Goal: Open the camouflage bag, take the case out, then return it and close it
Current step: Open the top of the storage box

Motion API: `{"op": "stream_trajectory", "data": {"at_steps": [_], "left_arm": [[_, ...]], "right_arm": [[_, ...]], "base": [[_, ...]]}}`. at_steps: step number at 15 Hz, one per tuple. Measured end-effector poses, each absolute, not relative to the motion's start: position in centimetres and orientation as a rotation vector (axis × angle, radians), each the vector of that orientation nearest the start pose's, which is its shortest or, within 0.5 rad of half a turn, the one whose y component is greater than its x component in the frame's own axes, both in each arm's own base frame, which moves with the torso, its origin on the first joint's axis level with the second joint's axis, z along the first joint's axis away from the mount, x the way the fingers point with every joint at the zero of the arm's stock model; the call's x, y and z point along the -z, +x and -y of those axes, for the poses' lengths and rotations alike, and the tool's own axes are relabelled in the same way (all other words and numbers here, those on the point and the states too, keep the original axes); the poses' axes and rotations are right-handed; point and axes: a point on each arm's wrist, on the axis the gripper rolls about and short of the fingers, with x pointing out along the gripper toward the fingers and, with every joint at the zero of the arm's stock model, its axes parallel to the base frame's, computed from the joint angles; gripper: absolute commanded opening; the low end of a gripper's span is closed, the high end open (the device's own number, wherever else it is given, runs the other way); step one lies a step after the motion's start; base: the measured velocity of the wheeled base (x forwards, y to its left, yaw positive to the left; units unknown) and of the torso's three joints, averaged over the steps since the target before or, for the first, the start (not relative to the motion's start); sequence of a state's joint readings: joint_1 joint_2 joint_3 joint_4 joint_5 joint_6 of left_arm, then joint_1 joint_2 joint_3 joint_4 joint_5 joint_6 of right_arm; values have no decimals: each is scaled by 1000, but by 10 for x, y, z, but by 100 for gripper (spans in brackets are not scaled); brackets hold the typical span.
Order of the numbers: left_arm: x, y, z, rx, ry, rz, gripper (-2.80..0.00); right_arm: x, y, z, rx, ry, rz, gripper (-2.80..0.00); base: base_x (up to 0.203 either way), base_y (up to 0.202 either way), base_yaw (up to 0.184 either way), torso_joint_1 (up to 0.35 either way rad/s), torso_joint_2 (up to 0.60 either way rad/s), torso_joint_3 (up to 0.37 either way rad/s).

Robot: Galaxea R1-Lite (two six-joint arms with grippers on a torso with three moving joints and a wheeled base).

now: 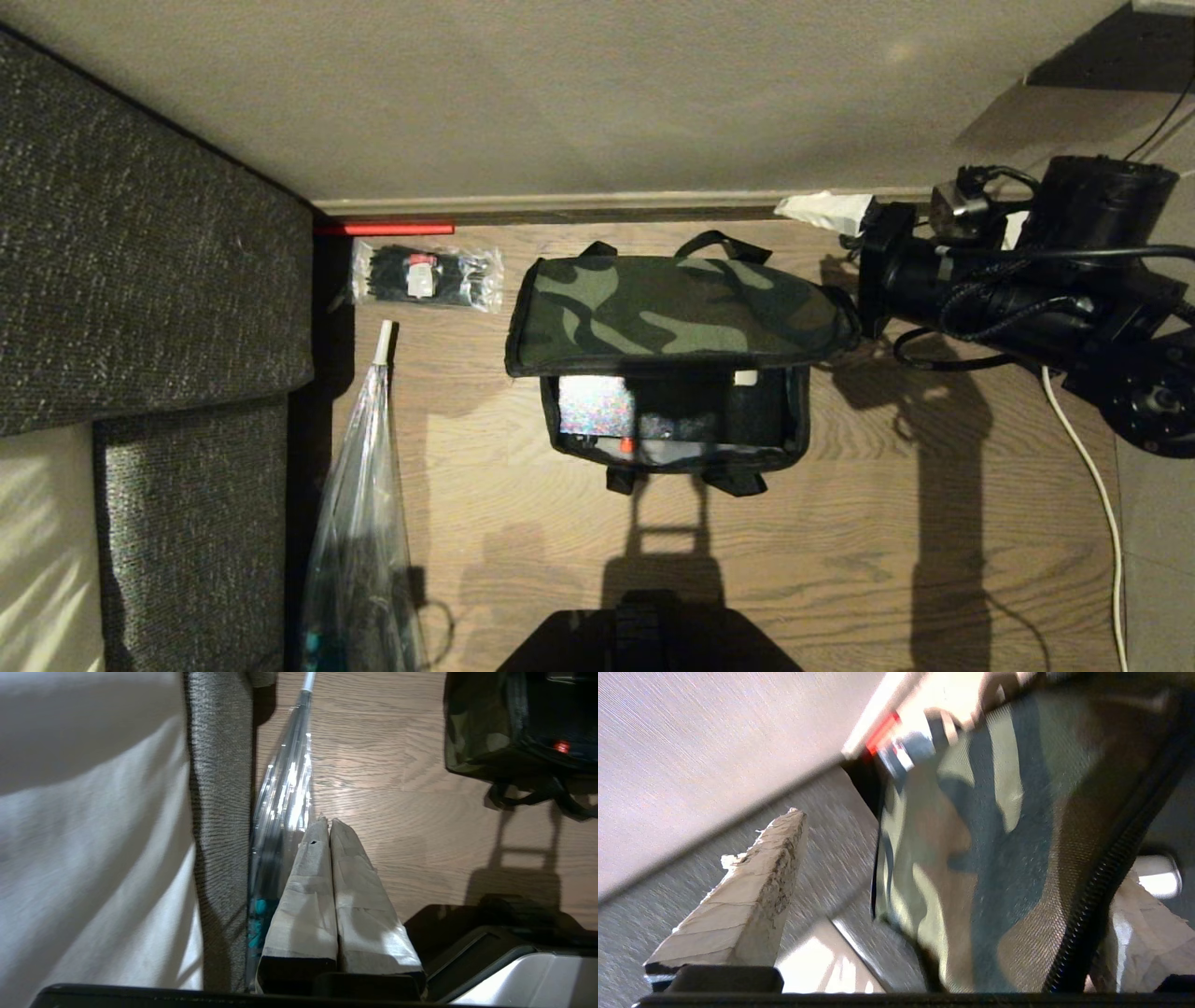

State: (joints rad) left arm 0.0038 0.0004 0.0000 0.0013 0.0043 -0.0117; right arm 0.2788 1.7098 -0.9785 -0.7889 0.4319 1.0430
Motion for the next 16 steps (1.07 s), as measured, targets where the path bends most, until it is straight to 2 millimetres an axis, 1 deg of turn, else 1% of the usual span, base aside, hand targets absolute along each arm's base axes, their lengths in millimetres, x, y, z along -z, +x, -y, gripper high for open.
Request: {"op": "stream_trajectory", "data": {"at_steps": [1,4,6,9,11,16], "left_arm": [[-75,-23,0,-8,-12,-2,-280],[-75,-23,0,-9,-11,-2,-280],[-75,-23,0,-10,-11,-2,-280],[-75,-23,0,-9,-12,-2,-280],[-75,-23,0,-9,-13,-2,-280],[-75,-23,0,-9,-12,-2,-280]], "right_arm": [[-247,309,-93,-673,992,-292,0],[-253,311,-87,-672,989,-252,0],[-260,313,-80,-689,975,-176,0],[-261,314,-77,-687,972,-162,0],[-267,313,-72,-703,959,-118,0],[-271,312,-70,-711,948,-99,0]], "base": [[0,0,0,0,0,0],[0,0,0,0,0,0],[0,0,0,0,0,0],[0,0,0,0,0,0],[0,0,0,0,0,0],[0,0,0,0,0,0]]}}
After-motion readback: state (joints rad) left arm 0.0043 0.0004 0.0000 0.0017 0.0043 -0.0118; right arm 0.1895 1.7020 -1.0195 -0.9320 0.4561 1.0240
